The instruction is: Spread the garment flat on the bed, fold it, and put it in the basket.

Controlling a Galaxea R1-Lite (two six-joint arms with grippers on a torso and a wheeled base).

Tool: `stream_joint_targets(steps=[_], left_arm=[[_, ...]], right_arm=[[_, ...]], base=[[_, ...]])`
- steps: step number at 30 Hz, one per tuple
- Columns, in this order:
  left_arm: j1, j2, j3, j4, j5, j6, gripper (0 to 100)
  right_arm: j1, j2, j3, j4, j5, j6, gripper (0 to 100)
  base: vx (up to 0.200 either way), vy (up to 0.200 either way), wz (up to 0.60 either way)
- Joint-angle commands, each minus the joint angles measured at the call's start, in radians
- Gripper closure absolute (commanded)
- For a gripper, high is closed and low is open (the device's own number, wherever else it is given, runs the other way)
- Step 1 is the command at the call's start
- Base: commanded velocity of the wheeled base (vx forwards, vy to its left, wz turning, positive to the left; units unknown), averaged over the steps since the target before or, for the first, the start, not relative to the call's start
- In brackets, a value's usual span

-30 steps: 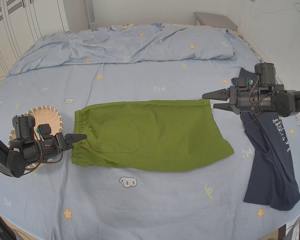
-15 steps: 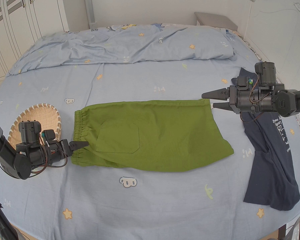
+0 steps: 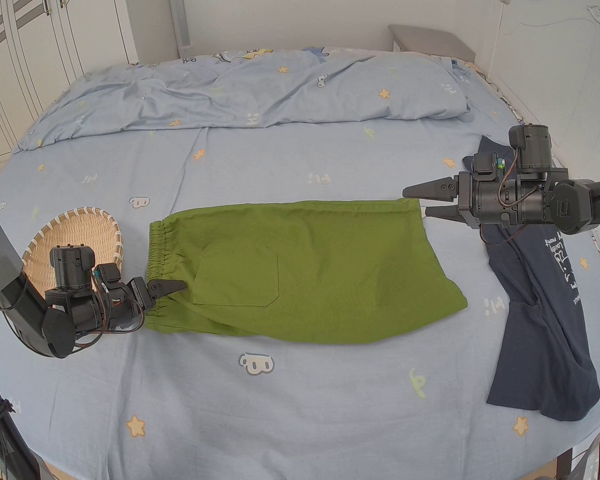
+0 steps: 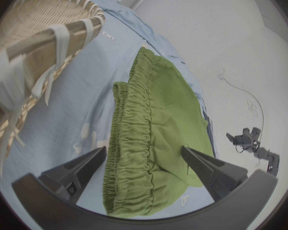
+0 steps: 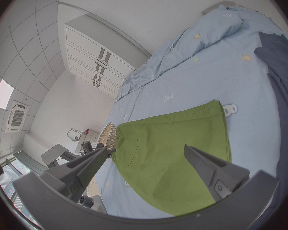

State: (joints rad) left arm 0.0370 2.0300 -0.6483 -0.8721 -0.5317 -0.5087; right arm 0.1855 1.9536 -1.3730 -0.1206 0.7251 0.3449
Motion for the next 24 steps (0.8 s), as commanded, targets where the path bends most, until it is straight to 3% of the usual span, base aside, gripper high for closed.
stream_joint_targets(steps=[1, 8, 14, 15, 24], left_arm=[[0.012, 0.038, -0.033, 0.002, -0.008, -0.039, 0], [0.04, 0.055, -0.06, 0.001, -0.113, -0.103, 0], [0.027, 0.084, -0.088, -0.002, -0.131, -0.109, 0], [0.026, 0.087, -0.096, -0.002, -0.131, -0.109, 100], [0.03, 0.088, -0.117, 0.005, -0.133, -0.111, 100]], right_arm=[[0.002, 0.001, 0.002, -0.001, 0.0, 0.0, 0], [0.0, -0.005, 0.005, 0.001, 0.0, 0.0, 0], [-0.003, -0.005, 0.012, -0.001, -0.003, 0.0, 0], [-0.008, -0.007, 0.017, -0.001, -0.004, 0.0, 0], [-0.046, -0.042, 0.054, 0.001, -0.006, 0.002, 0]], base=[[0.0, 0.0, 0.0], [0.0, 0.0, 0.0], [0.0, 0.0, 0.0], [0.0, 0.0, 0.0], [0.0, 0.0, 0.0]])
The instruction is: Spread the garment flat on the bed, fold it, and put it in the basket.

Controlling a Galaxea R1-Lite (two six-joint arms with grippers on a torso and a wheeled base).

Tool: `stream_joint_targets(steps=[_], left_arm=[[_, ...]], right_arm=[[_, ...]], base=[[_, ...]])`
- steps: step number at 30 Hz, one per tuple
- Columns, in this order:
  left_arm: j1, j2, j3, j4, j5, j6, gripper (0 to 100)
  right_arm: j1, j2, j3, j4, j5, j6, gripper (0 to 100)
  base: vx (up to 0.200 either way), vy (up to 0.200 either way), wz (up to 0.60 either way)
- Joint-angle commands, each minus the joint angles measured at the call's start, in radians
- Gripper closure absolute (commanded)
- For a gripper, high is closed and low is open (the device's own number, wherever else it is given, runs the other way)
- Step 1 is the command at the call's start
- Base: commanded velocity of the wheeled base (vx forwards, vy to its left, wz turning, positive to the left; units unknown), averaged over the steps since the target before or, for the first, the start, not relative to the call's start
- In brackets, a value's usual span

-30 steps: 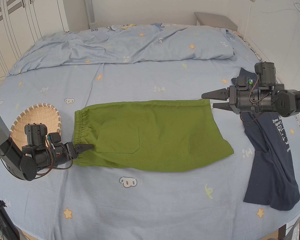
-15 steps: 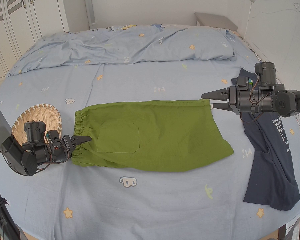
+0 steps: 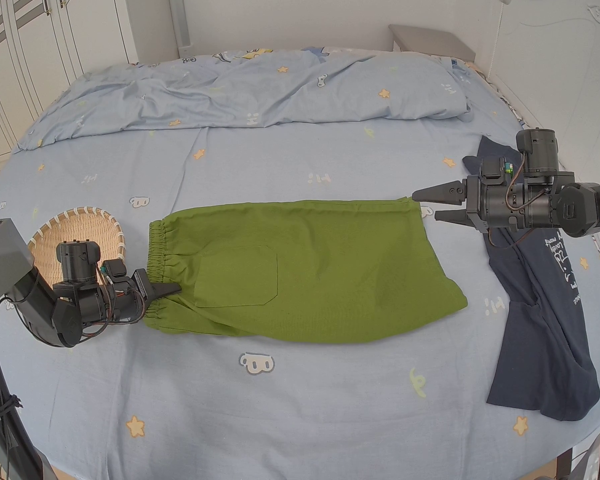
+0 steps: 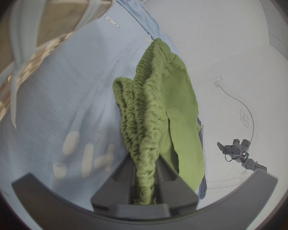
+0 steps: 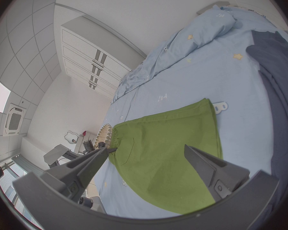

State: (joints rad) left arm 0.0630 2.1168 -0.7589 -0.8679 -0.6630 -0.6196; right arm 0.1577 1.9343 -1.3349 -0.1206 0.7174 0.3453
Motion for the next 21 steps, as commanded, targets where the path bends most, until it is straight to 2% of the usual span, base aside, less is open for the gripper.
stream_joint_targets(steps=[1, 5, 7, 10, 15, 21], left_arm=[[0.006, 0.0, -0.007, 0.004, -0.001, -0.002, 100], [0.001, -0.009, -0.01, 0.009, -0.003, -0.012, 100], [0.0, -0.044, -0.011, 0.009, -0.003, -0.04, 100], [0.0, -0.09, -0.011, 0.026, -0.027, -0.062, 100], [0.0, -0.133, -0.01, 0.059, -0.033, -0.062, 100], [0.0, -0.13, -0.01, 0.058, -0.033, -0.062, 100]], right_arm=[[-0.026, -0.028, 0.022, 0.003, 0.002, 0.003, 0], [-0.058, -0.037, 0.054, 0.009, -0.003, 0.003, 0], [-0.104, -0.026, 0.066, 0.012, -0.003, -0.005, 0], [-0.153, 0.068, 0.043, 0.039, -0.004, -0.057, 0], [-0.175, 0.18, -0.035, 0.151, -0.004, -0.127, 0], [-0.171, 0.218, -0.076, 0.269, -0.004, -0.22, 0]], base=[[0.0, 0.0, 0.0], [0.0, 0.0, 0.0], [0.0, 0.0, 0.0], [0.0, 0.0, 0.0], [0.0, 0.0, 0.0], [0.0, 0.0, 0.0]])
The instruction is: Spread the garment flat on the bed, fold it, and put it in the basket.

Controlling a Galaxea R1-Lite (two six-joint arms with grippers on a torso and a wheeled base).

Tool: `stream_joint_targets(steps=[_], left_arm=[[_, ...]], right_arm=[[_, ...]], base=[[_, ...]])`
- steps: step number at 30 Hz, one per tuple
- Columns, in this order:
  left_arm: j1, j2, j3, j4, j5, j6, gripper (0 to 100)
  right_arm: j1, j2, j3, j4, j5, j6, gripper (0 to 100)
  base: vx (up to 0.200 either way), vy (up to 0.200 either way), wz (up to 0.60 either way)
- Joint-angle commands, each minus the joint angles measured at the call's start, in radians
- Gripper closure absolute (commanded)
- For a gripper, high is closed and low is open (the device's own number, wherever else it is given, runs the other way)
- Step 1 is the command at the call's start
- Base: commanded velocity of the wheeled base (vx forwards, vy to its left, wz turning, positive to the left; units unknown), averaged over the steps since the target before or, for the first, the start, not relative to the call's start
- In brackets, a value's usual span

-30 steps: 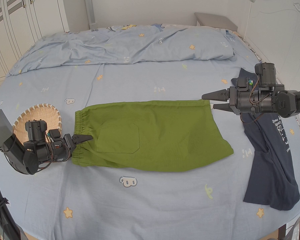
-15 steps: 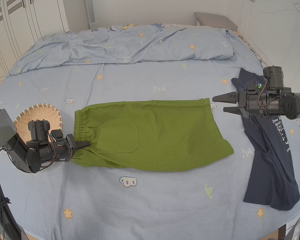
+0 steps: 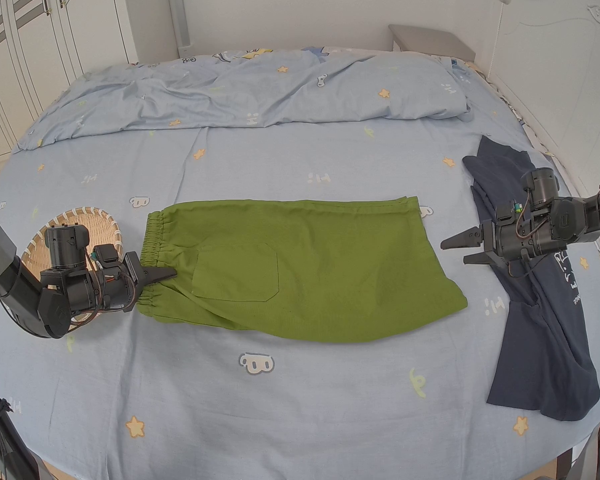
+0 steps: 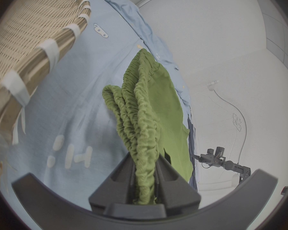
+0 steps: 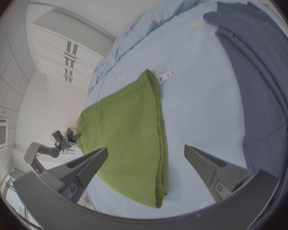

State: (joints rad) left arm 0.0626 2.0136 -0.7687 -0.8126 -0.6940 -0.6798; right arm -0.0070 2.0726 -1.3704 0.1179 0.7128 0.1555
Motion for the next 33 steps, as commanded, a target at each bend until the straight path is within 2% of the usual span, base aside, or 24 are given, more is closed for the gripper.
stream_joint_targets(steps=[1, 7, 14, 19, 22, 25, 30, 31, 33], left_arm=[[0.0, -0.029, 0.0, 0.003, -0.002, -0.001, 100], [0.002, -0.03, 0.0, 0.001, -0.002, -0.001, 100], [-0.001, -0.027, 0.003, 0.003, -0.004, -0.001, 100], [-0.006, -0.029, 0.003, 0.004, -0.004, -0.001, 100], [-0.02, -0.024, 0.006, 0.003, -0.002, -0.001, 100], [-0.021, -0.023, 0.006, 0.003, -0.002, -0.001, 100], [-0.021, -0.026, 0.008, 0.003, -0.004, -0.001, 100], [-0.021, -0.027, 0.006, 0.004, -0.004, -0.001, 100], [-0.021, -0.026, 0.008, 0.004, -0.004, -0.001, 100]], right_arm=[[-0.002, 0.095, -0.047, 0.052, 0.001, -0.039, 0], [0.01, 0.109, -0.055, 0.088, 0.002, -0.047, 0], [0.035, 0.15, -0.114, 0.223, 0.004, -0.074, 0], [0.062, 0.173, -0.113, 0.227, 0.016, -0.082, 0], [0.081, 0.176, -0.108, 0.227, 0.045, -0.082, 0], [0.084, 0.178, -0.108, 0.227, 0.083, -0.08, 0], [0.078, 0.199, -0.119, 0.229, 0.09, -0.08, 0], [0.071, 0.204, -0.127, 0.23, 0.091, -0.08, 100], [0.062, 0.213, -0.147, 0.244, 0.109, -0.079, 100]], base=[[0.0, 0.0, 0.0], [0.0, 0.0, 0.0], [0.0, 0.0, 0.0], [0.0, 0.0, 0.0], [0.0, 0.0, 0.0], [0.0, 0.0, 0.0], [0.0, 0.0, 0.0], [0.0, 0.0, 0.0], [0.0, 0.0, 0.0]])
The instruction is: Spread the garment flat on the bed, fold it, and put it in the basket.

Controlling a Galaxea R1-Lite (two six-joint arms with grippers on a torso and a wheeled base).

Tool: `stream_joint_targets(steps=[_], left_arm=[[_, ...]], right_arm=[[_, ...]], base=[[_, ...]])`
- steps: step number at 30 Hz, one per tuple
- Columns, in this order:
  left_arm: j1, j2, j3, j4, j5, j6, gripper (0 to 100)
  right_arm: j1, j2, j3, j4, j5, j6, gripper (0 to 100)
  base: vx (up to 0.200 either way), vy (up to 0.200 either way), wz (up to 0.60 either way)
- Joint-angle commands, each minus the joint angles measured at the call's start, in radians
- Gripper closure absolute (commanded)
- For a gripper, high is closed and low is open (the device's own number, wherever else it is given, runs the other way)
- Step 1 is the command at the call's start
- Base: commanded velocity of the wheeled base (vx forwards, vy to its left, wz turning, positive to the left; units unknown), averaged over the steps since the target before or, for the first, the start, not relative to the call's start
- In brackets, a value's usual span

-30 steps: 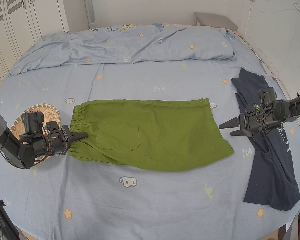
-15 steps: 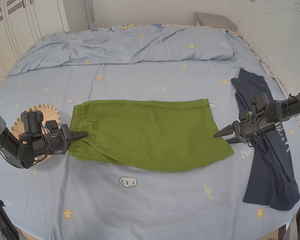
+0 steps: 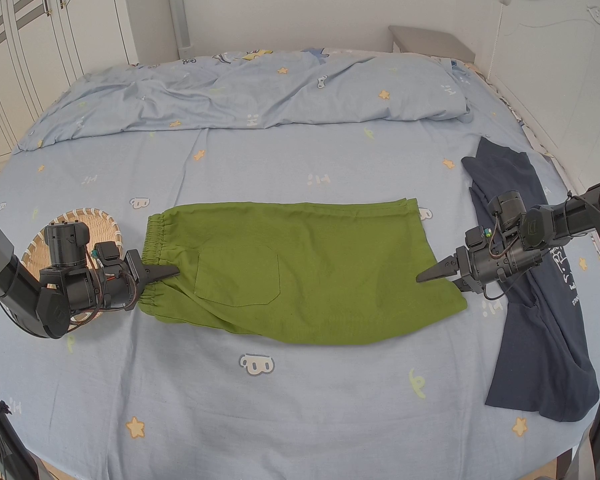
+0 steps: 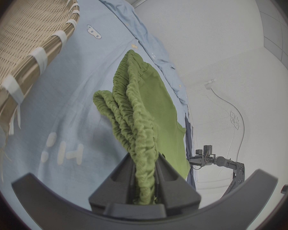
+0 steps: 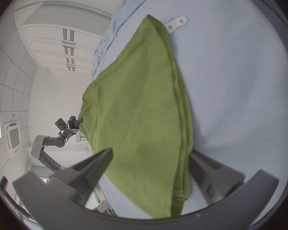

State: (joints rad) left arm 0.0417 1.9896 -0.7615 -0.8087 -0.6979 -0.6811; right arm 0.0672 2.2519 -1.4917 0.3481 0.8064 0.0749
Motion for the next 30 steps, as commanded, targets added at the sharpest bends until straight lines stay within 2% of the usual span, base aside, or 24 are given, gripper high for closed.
stream_joint_targets(steps=[1, 3, 5, 6, 14, 17, 19, 20, 26, 28, 29, 30], left_arm=[[0.0, -0.002, 0.001, 0.0, 0.0, 0.0, 100], [0.001, 0.0, -0.001, 0.0, 0.0, 0.0, 100], [0.001, 0.0, -0.001, 0.0, 0.0, 0.0, 100], [0.004, 0.002, -0.004, 0.002, 0.0, 0.0, 100], [0.012, 0.006, -0.009, 0.011, -0.012, 0.0, 100], [0.017, -0.051, -0.047, 0.177, -0.084, 0.006, 100], [0.021, -0.083, -0.061, 0.237, -0.086, 0.014, 100], [0.032, -0.11, -0.068, 0.299, -0.089, 0.029, 100], [0.046, -0.209, -0.001, 0.476, -0.094, 0.164, 100], [0.06, -0.236, 0.048, 0.522, -0.094, 0.227, 100], [0.06, -0.236, 0.048, 0.522, -0.094, 0.227, 100], [0.084, -0.265, 0.106, 0.545, -0.094, 0.282, 100]], right_arm=[[-0.012, 0.034, -0.025, 0.014, 0.016, 0.002, 100], [-0.044, 0.034, -0.061, 0.057, 0.091, 0.003, 100], [-0.046, 0.034, -0.064, 0.06, 0.094, 0.005, 100], [-0.06, 0.032, -0.091, 0.094, 0.123, 0.003, 100], [-0.072, 0.02, -0.096, 0.112, 0.126, 0.002, 100], [-0.063, -0.149, -0.048, 0.184, 0.132, -0.003, 100], [-0.056, -0.195, -0.019, 0.213, 0.139, -0.006, 100], [-0.04, -0.249, 0.039, 0.23, 0.145, -0.012, 100], [-0.02, -0.413, 0.315, 0.173, 0.146, -0.015, 100], [-0.014, -0.449, 0.439, 0.118, 0.146, -0.017, 100], [-0.014, -0.449, 0.439, 0.118, 0.146, -0.017, 100], [-0.004, -0.477, 0.561, 0.034, 0.146, -0.017, 100]], base=[[0.0, 0.0, 0.0], [0.0, 0.0, 0.0], [0.0, 0.0, 0.0], [0.0, 0.0, 0.0], [0.0, 0.0, 0.0], [0.0, 0.0, 0.0], [0.0, 0.0, 0.0], [0.0, 0.0, 0.0], [0.0, 0.0, 0.0], [0.0, 0.0, 0.0], [0.0, 0.0, 0.0], [0.0, 0.0, 0.0]])
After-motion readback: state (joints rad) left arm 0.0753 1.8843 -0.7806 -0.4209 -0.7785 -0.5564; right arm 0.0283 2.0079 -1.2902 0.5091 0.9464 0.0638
